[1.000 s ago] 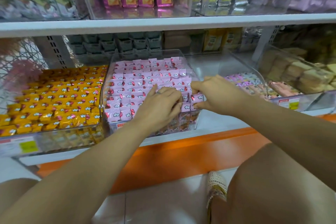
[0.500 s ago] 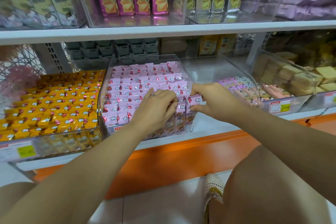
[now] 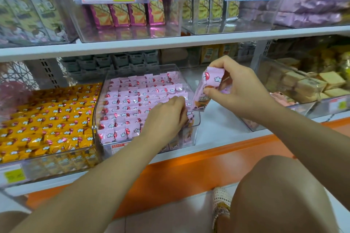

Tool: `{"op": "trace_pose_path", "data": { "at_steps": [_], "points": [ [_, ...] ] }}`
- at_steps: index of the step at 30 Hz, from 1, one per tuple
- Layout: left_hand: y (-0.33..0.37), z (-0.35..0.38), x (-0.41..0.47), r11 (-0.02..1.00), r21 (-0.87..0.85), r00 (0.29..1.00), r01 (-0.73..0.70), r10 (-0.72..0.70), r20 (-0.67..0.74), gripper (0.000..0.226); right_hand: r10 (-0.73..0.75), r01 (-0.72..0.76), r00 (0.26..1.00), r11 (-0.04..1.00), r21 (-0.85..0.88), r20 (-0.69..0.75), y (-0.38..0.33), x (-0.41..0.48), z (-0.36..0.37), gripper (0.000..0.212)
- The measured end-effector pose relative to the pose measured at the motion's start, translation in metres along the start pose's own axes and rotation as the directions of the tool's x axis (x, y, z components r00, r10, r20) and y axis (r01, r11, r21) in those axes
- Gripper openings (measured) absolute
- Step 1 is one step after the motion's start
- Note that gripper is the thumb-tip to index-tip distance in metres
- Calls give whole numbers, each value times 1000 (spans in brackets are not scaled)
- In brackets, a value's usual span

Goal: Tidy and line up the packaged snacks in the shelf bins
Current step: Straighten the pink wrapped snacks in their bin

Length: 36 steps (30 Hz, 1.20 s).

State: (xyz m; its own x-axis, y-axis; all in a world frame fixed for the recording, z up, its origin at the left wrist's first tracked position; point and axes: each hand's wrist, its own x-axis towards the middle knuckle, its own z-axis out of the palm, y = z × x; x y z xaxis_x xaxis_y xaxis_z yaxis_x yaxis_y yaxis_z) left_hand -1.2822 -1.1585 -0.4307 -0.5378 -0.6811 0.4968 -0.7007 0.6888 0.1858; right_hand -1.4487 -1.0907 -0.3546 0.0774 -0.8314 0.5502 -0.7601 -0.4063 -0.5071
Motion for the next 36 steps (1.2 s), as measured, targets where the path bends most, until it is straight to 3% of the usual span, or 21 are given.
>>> {"op": "trace_pose_path", "data": {
  "at_steps": [7, 10, 12, 15, 20, 24, 29, 33, 36],
  "points": [
    [-6, -7, -2, 967, -231, 965, 107, -45, 257, 14, 25, -26, 999, 1000, 8, 27, 5, -11, -1, 31],
    [-10, -11, 1, 974, -212, 946, 81, -8, 324, 43, 24, -24, 999, 1000, 8, 40, 8, -14, 3, 29],
    [-9, -10, 0, 988, -147, 953, 39, 7, 303, 43, 15, -16, 999, 1000, 14, 50, 10, -16, 5, 28],
    [-3, -2, 0, 990, -93, 973, 103, -80, 217, 32, 7, -7, 999, 1000, 11, 47, 11, -18, 6, 27],
    [11, 6, 7, 979, -134, 971, 154, -126, 202, 15, 9, -10, 1000, 1000, 13, 20, 12, -17, 9, 29],
    [5, 1, 11, 971, -200, 944, 128, -57, 326, 35, 35, -29, 997, 996, 82, -67, 12, -16, 4, 30],
    [-11, -26, 11, 945, -299, 936, 132, -19, 353, 45, 142, -93, 984, 926, 366, -108, 13, -8, 5, 34],
    [-29, -33, -1, 975, -170, 922, 143, -69, 381, 21, 241, -195, 970, 847, 495, -29, 19, -8, 23, 28],
    [-32, -31, -10, 990, -68, 940, 125, -96, 328, 9, 290, -282, 956, 844, 456, 53, 25, -6, 33, 26]
  ]
}}
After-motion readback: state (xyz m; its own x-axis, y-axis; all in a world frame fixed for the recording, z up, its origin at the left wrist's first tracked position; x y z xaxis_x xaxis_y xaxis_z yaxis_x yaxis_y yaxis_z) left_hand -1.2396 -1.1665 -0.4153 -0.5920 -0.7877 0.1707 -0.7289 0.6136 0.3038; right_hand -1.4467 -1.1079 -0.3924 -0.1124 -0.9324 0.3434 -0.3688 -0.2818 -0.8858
